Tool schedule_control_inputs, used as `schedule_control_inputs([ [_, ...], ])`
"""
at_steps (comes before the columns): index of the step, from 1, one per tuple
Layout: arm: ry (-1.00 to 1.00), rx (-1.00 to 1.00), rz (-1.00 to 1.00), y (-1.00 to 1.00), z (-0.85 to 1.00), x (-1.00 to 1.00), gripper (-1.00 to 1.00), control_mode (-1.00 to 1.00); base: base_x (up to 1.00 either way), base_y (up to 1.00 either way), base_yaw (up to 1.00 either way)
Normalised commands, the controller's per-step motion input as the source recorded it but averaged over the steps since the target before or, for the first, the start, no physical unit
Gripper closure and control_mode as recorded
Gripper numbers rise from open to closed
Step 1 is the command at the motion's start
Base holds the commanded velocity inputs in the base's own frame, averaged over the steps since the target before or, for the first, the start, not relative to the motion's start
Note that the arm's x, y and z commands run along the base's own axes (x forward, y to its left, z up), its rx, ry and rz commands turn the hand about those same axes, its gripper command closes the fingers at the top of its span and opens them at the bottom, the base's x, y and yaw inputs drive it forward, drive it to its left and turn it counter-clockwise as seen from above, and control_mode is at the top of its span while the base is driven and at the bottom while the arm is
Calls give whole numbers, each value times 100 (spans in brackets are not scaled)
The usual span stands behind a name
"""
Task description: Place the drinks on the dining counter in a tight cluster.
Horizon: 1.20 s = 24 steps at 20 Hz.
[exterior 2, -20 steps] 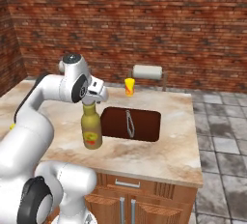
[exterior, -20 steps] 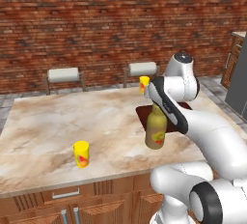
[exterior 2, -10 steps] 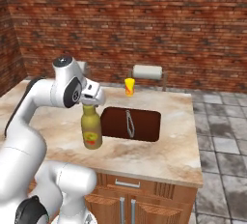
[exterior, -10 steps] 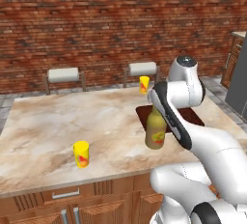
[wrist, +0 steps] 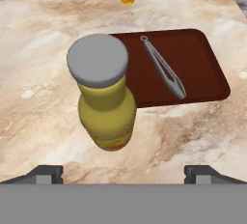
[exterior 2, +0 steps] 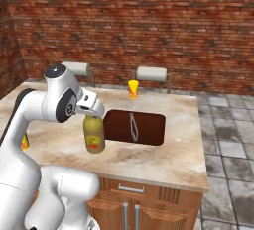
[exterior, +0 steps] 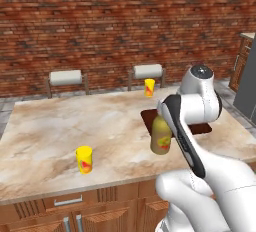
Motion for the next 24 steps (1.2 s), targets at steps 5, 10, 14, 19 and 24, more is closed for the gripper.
schedule_control_inputs([
  [5,0,1,0,0,0,-42,-100,-100,0,0,0],
  [10,0,0,1,0,0,-35,-100,-100,0,0,0],
  [14,0,0,0,0,0,-1,-100,-100,0,0,0],
  [19,0,0,0,1,-1,-4,-100,100,-8,1,0],
  [24,0,0,0,0,0,0,-100,100,-64,3,-6],
])
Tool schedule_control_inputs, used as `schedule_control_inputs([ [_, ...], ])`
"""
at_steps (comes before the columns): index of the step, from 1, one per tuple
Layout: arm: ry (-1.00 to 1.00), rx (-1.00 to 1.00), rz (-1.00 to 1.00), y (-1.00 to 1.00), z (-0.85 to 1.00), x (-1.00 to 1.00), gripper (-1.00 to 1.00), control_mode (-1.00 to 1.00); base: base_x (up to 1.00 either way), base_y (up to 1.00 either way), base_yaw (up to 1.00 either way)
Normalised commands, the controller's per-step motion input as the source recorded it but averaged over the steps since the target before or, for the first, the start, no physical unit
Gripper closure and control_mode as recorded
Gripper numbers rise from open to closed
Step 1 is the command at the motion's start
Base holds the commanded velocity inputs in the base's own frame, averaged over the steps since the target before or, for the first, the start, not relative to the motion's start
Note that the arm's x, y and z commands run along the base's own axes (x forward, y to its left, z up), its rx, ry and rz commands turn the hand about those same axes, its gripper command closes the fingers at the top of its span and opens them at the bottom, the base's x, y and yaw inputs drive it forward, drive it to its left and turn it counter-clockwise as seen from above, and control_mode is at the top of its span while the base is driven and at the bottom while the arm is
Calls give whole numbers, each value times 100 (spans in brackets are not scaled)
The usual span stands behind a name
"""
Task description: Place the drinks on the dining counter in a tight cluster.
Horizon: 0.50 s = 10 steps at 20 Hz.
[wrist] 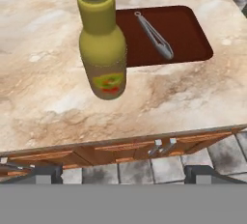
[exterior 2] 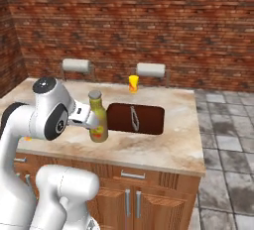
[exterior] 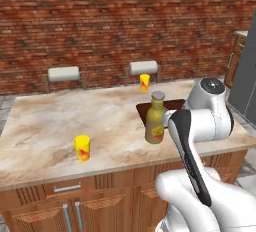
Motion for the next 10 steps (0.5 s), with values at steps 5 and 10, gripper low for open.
schedule_control_inputs([
  [5,0,0,0,0,0,0,-100,100,-69,3,-14],
  [10,0,0,0,0,0,0,-100,100,-26,7,-82],
])
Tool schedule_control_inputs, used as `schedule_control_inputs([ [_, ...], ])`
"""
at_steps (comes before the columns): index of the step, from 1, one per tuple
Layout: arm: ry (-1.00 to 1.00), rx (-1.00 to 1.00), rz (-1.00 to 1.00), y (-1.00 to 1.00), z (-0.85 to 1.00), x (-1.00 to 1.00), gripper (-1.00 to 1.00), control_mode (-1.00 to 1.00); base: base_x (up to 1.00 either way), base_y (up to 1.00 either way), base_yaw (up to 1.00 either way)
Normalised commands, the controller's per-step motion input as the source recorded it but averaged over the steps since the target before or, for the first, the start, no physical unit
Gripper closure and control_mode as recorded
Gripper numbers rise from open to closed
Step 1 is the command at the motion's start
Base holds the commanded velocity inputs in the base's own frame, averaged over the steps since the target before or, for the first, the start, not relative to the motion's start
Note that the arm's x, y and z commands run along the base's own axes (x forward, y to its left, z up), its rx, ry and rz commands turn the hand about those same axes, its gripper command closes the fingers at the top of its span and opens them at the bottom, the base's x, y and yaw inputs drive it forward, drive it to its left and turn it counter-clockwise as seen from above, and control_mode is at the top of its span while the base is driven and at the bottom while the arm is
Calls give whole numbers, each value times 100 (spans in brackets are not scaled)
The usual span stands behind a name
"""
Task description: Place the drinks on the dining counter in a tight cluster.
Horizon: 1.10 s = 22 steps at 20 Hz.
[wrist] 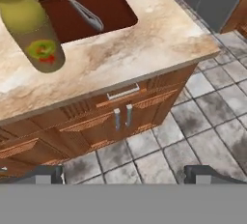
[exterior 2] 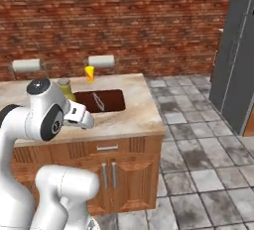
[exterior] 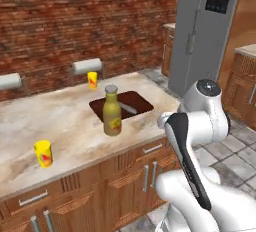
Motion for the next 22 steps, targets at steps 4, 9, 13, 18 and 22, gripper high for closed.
schedule_control_inputs([
  [4,0,0,0,0,0,0,-100,100,-3,3,-97],
  [9,0,0,0,0,0,0,-100,100,0,2,-100],
  [13,0,0,0,0,0,0,-100,100,0,1,-100],
  [18,0,0,0,0,0,0,-100,100,0,1,-100],
  [22,0,0,0,0,0,0,-100,100,0,1,-100],
])
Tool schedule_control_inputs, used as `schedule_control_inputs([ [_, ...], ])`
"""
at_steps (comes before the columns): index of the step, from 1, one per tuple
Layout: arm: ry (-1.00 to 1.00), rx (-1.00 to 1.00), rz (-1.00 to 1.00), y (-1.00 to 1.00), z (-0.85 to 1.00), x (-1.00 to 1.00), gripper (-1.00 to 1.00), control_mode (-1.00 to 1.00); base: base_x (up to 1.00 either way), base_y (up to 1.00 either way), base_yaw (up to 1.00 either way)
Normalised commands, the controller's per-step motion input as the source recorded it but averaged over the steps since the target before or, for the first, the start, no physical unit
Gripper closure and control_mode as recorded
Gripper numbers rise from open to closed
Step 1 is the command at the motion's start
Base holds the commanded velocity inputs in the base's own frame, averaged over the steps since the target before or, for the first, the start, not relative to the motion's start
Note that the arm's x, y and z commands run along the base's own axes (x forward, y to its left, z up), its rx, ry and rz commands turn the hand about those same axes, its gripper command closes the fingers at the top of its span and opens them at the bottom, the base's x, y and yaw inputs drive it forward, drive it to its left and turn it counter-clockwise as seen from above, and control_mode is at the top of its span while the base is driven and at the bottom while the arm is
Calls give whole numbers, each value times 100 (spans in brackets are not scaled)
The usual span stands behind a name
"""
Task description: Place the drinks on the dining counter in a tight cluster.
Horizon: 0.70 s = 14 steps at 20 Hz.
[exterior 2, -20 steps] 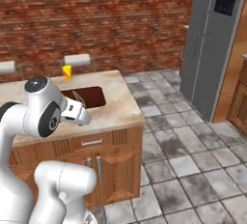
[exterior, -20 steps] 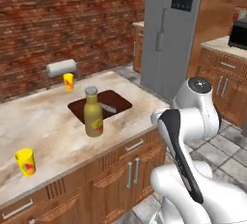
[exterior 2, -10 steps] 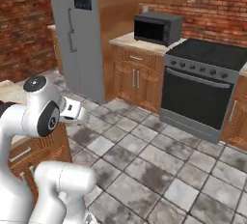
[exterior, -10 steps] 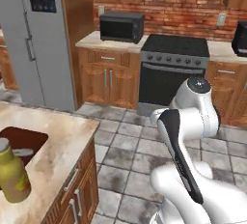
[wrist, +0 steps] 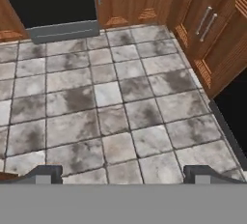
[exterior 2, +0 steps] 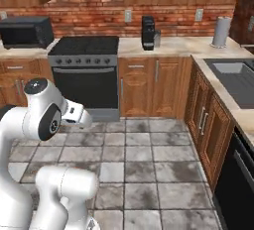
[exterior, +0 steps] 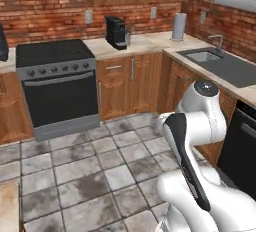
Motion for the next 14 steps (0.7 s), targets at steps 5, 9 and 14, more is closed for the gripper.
schedule_control_inputs([
  [5,0,0,0,0,0,0,-100,100,0,1,-100],
  [9,0,0,0,0,0,0,-100,100,0,1,-100],
  [14,0,0,0,0,0,0,-100,100,26,21,-78],
])
